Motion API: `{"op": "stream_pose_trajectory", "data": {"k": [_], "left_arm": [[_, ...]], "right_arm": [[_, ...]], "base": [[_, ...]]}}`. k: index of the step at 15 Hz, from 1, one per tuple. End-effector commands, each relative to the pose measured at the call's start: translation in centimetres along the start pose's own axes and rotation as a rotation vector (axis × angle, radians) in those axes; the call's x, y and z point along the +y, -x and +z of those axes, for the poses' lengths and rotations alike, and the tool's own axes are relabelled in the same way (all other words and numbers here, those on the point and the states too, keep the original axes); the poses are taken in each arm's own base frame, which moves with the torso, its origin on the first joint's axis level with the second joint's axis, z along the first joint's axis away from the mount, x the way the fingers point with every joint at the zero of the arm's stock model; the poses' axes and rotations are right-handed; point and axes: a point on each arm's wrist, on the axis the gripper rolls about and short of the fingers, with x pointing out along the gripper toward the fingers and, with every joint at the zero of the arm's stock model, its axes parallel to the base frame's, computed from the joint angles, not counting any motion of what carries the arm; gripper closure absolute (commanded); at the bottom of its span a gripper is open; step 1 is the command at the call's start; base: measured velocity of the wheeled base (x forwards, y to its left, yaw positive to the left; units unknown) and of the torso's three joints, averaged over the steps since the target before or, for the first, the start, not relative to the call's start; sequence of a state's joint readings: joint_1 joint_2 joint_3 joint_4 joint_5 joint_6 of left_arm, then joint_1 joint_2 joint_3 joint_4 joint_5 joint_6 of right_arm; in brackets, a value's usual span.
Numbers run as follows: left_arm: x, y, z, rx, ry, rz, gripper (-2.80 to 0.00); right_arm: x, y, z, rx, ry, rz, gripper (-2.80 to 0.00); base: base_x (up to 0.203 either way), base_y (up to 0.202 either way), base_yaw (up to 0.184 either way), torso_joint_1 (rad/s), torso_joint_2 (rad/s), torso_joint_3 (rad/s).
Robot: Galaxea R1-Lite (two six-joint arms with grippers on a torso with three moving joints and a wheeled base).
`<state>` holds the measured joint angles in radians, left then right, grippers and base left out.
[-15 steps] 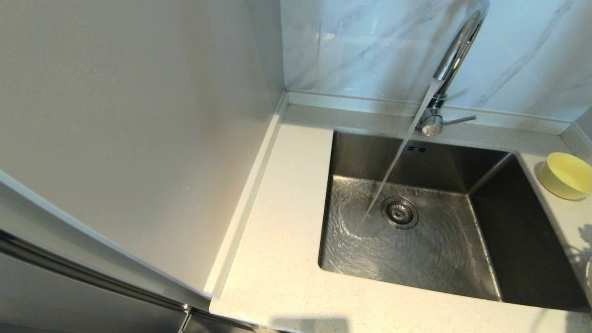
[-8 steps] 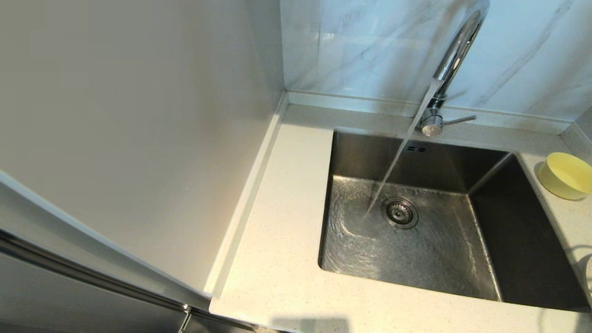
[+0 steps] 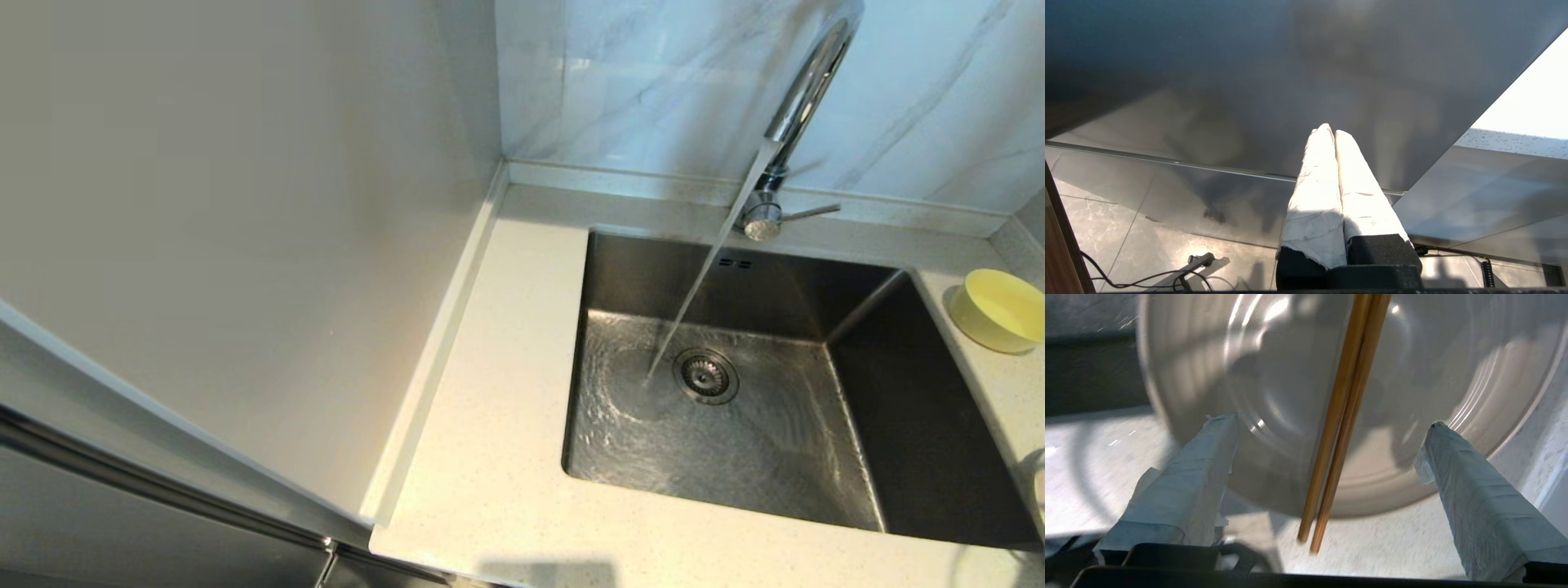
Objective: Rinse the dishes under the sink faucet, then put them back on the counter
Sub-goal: Pick up the chopsticks
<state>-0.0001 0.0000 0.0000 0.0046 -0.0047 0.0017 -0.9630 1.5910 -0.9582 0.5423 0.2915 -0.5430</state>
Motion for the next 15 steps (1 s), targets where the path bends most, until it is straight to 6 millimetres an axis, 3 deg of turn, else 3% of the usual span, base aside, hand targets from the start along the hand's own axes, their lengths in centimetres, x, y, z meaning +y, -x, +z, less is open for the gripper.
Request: {"op": "stream_pose_trajectory", "data": {"k": [1, 5, 15], "left_arm": [[0.0, 0.0, 0.0, 0.0, 0.0, 0.0, 0.0], [0.0, 0.0, 0.0, 0.0, 0.0, 0.0, 0.0], [0.0, 0.0, 0.0, 0.0, 0.0, 0.0, 0.0]], "right_arm": [[0.1, -0.4, -0.4, -0.083, 0.035, -0.061, -2.8], [-0.2, -0.9, -0.3, -0.127, 0.04, -0.122, -2.8], [0.6, -1.8, -0.8, -0.09, -0.018, -0.081, -2.8]], "base": [[0.0, 0.0, 0.0, 0.0, 0.0, 0.0], [0.0, 0.0, 0.0, 0.0, 0.0, 0.0], [0.0, 0.0, 0.0, 0.0, 0.0, 0.0]]}}
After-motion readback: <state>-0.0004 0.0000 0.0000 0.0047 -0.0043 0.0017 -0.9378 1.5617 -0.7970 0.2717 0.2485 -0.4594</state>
